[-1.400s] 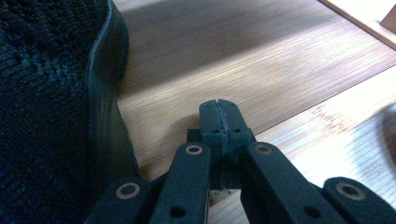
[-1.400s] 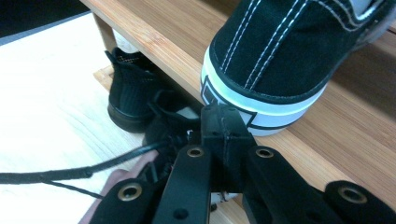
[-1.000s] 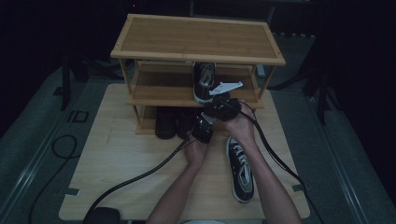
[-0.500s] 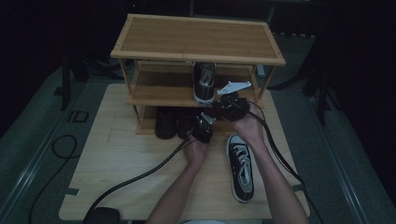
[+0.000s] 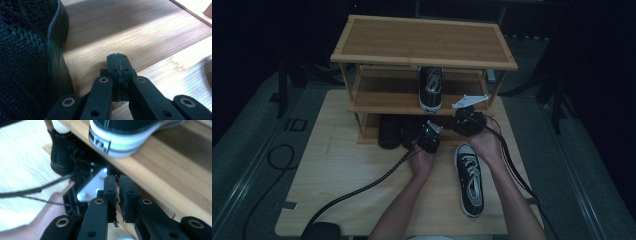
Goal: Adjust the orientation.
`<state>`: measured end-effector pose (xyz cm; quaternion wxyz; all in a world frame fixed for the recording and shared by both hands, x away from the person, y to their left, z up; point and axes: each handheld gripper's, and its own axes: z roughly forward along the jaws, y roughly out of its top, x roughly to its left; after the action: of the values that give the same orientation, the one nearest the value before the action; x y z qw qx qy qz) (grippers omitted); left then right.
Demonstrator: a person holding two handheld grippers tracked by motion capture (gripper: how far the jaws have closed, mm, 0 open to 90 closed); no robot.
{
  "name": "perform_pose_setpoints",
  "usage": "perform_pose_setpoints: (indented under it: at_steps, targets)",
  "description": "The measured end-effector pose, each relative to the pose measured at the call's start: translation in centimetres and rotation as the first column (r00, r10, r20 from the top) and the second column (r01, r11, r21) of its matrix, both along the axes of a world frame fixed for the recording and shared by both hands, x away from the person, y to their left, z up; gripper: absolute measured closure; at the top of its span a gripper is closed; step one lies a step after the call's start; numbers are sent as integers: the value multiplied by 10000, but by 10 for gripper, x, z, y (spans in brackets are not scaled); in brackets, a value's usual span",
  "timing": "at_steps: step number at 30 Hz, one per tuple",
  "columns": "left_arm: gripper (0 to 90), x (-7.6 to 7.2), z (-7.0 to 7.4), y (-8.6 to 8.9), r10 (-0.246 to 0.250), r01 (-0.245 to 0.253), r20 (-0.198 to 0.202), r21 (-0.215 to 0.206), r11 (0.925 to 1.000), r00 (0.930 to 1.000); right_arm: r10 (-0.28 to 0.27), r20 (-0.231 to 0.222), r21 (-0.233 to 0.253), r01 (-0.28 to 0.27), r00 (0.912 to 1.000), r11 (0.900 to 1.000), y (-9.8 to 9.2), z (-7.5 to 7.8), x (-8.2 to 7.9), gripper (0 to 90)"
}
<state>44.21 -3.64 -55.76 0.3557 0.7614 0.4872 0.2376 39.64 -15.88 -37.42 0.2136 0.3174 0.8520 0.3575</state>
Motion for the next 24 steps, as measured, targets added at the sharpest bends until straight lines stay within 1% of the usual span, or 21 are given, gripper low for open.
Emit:
perform_pose_setpoints:
  at_steps: [1,2,10,11,12,13,18,24]
  targets:
    - [900,0,0,0,-23,23,4,-30,10000,10000,14,-36,-31,-14,10000,10000,-2,-2,-1,830]
    - [900,0,0,0,-7,7,-13,-9,10000,10000,-16,-165,-41,15,9999,10000,-6,-7,-3,817]
    - [900,0,0,0,-17,17,-7,-16,10000,10000,-242,-581,-302,225,9980,9993,-20,-23,-10,761]
    - [900,0,0,0,-82,82,-4,-23,10000,10000,-257,-630,-374,234,9977,9990,-21,-25,-10,757]
    - [900,0,0,0,-13,13,-19,5,10000,10000,-304,-662,-455,274,9973,9986,-23,-27,-11,752]
    - [900,0,0,0,-8,8,-19,4,10000,10000,-313,-723,-436,282,9969,9986,-25,-29,-11,746]
    - [900,0,0,0,-46,45,-28,-17,10000,10000,-496,-870,-477,455,9950,9978,-33,-34,-14,711]
    - [900,0,0,0,-53,53,-35,-23,10000,10000,-513,-1071,-587,452,9929,9973,-38,-38,-18,672]
